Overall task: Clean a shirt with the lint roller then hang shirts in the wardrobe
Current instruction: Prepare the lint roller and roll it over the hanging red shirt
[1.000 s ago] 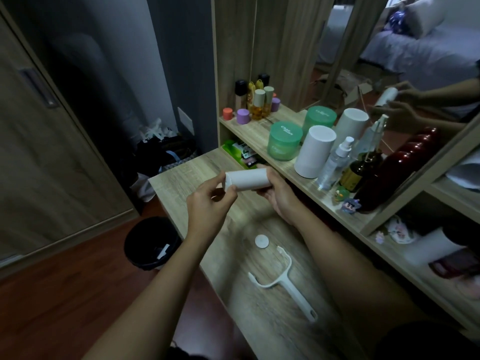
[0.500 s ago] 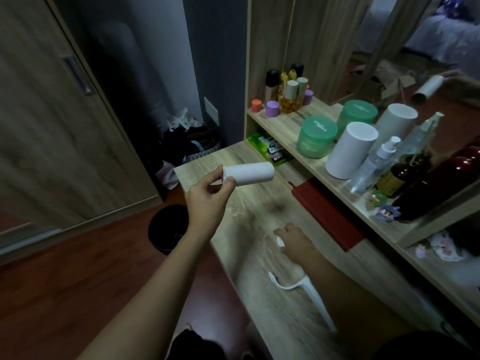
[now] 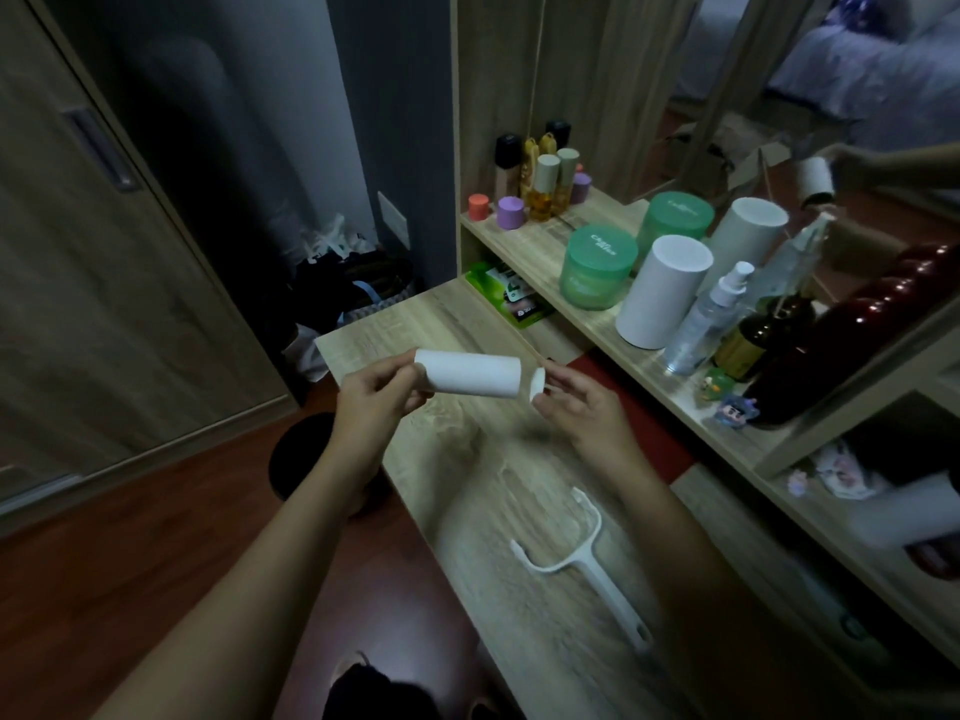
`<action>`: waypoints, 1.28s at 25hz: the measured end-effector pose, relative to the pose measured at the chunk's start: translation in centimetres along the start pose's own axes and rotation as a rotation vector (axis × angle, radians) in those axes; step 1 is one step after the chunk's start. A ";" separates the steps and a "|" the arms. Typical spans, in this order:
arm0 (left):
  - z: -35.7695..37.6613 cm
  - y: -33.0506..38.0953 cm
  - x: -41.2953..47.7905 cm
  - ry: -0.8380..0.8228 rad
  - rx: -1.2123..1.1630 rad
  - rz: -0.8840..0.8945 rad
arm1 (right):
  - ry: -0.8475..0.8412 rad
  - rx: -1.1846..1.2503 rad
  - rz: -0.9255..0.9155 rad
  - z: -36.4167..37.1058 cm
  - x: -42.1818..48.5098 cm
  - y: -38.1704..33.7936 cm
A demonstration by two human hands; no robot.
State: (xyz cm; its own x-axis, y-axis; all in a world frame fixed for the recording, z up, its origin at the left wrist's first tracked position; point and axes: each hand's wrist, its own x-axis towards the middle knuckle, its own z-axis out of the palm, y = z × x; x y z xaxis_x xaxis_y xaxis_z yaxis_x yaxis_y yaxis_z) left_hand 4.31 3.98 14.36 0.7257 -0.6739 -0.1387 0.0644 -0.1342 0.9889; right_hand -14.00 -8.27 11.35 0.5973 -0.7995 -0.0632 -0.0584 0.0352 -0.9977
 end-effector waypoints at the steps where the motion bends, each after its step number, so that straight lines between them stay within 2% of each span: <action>1: 0.4 0.1 -0.1 -0.023 -0.004 0.004 | -0.023 -0.008 -0.005 -0.2 -0.2 -0.4; 8: 2.0 0.2 -1.0 -0.094 -0.104 -0.023 | -0.014 -0.017 -0.037 -1.6 -0.9 -0.6; 14: 2.4 -0.5 -1.5 -0.086 -0.140 -0.052 | -0.015 -0.083 -0.070 -1.5 -1.3 -0.3; 18: 2.5 -0.5 -2.0 -0.084 -0.168 -0.044 | 0.044 -0.315 -0.165 -0.5 -1.5 0.1; 23: 3.2 -1.0 -2.0 -0.013 -0.155 -0.015 | 0.194 -0.378 -0.169 1.2 -1.8 0.3; 27: 5.8 -1.2 -2.2 0.011 -0.277 -0.116 | 0.340 -0.435 -0.286 1.9 -1.8 -0.6; 32: 8.0 -0.8 -1.3 0.112 -0.515 -0.266 | 0.284 -0.320 -0.230 2.0 -2.3 -0.8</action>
State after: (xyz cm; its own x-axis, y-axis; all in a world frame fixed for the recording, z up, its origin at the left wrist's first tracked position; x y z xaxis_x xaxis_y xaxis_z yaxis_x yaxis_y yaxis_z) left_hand -2.16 -0.84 13.29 0.7053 -0.5806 -0.4068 0.5581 0.1011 0.8236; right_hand -13.71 -5.27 12.27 0.3844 -0.8986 0.2116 -0.2204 -0.3120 -0.9242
